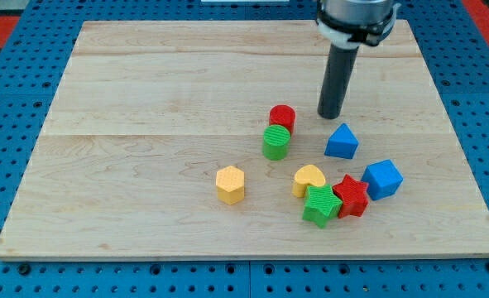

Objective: Move the red circle green circle and yellow hexagon to the group of blocks

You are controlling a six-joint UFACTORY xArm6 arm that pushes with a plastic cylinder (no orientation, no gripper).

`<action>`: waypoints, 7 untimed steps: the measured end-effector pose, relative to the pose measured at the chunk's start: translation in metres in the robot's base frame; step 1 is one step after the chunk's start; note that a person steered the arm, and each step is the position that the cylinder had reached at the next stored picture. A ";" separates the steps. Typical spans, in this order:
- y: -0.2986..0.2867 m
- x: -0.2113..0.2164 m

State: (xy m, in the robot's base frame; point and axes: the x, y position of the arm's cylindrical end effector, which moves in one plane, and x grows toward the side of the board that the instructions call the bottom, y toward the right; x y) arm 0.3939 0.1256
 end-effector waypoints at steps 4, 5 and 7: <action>-0.062 -0.078; -0.099 0.009; -0.046 0.101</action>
State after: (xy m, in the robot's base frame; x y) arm 0.4952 0.0800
